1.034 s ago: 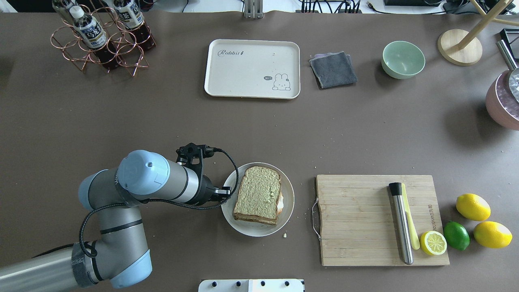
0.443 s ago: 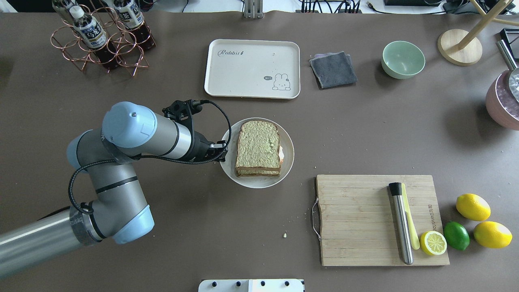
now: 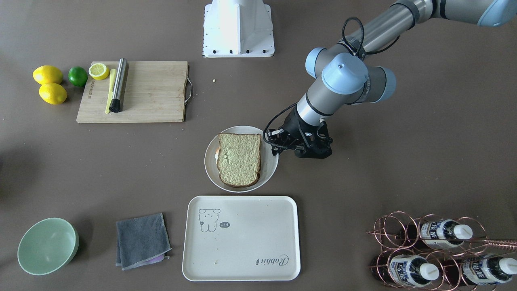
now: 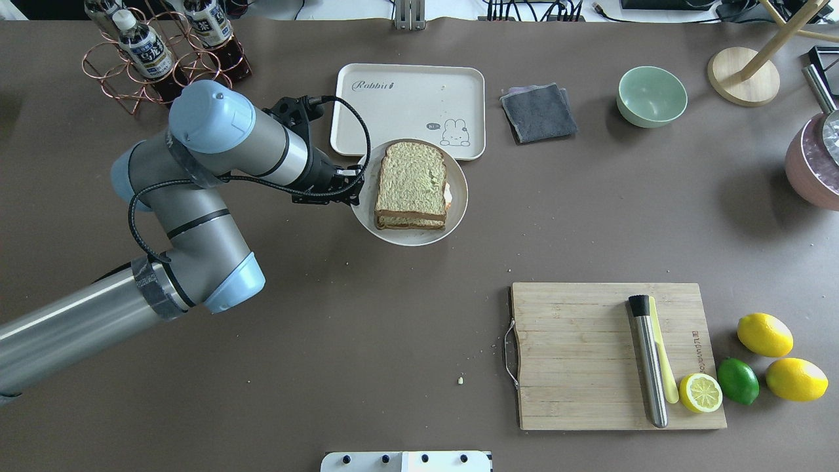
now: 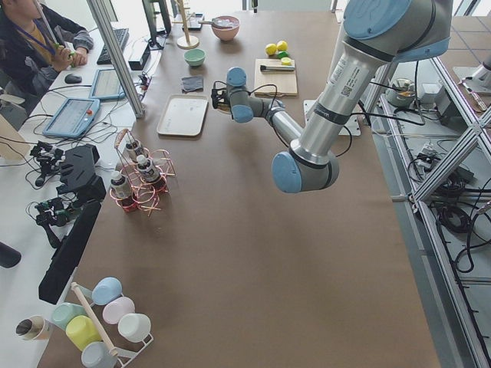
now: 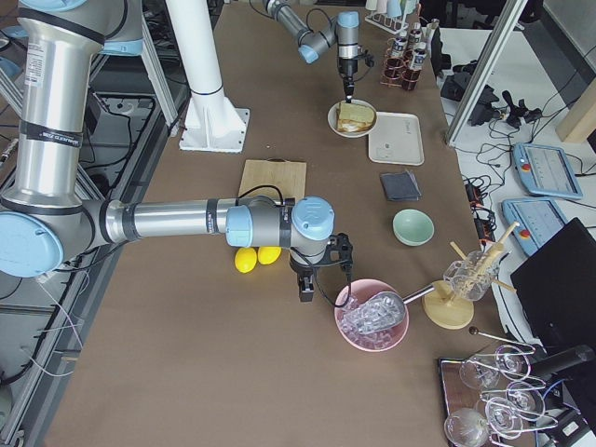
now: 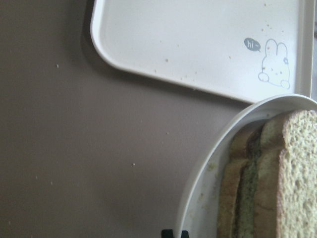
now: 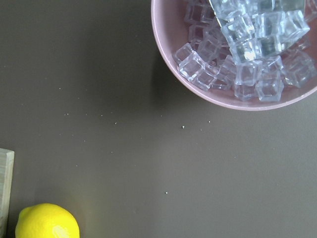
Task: Make sandwich and place on tray
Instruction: 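Slide the plate with the left gripper farther from the robot onto the cream tray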
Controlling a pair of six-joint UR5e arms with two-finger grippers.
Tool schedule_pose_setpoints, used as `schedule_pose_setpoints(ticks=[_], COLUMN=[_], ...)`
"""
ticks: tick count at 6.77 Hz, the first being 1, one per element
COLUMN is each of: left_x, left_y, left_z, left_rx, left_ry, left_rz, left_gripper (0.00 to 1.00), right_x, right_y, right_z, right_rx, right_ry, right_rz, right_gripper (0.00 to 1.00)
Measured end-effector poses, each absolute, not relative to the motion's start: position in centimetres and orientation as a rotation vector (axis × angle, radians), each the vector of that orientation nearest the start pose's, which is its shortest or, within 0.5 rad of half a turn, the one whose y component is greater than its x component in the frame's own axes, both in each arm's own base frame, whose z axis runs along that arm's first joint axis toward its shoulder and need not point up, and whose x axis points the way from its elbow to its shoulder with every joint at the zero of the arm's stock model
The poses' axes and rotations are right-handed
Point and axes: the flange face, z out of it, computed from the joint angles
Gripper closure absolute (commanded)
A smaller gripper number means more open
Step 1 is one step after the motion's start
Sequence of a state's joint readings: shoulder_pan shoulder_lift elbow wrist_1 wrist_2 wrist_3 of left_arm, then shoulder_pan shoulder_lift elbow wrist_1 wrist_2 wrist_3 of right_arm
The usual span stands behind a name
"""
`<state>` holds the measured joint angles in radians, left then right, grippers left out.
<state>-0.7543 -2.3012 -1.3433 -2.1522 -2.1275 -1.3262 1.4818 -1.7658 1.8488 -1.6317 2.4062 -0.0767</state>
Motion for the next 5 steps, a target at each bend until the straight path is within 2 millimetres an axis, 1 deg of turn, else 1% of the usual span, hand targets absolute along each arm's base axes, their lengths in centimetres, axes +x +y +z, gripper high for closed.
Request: schedule_pose_setpoints(ticks=[1, 2, 3, 4, 5], left_x=[49.7, 50.8, 51.8, 52.5, 53.0], left_y=[-60.2, -63.2, -65.5, -67.0, -68.2], left_z=[24.0, 24.1, 24.9, 25.5, 25.8], left_rx=[0.067, 0.072, 0.077, 0.081, 0.085], left_ry=[1.146, 1.137, 1.130, 1.123, 1.116], left_rz=[-0.153, -0.161, -0.168, -0.171, -0.172], left_gripper=[1.00, 1.00, 1.00, 1.00, 1.00], right_x=[2.3, 2.2, 2.2, 2.2, 2.2], right_y=[-41.3, -41.4, -41.4, -41.5, -41.5], right_z=[61.1, 61.0, 61.0, 60.9, 60.9], right_rx=[0.017, 0.019, 0.021, 0.022, 0.023], right_ry=[-0.839, -0.841, -0.843, -0.843, -0.843], right_rz=[-0.165, -0.166, -0.166, -0.167, -0.167], right_gripper=[0.00, 0.00, 0.00, 0.00, 0.00])
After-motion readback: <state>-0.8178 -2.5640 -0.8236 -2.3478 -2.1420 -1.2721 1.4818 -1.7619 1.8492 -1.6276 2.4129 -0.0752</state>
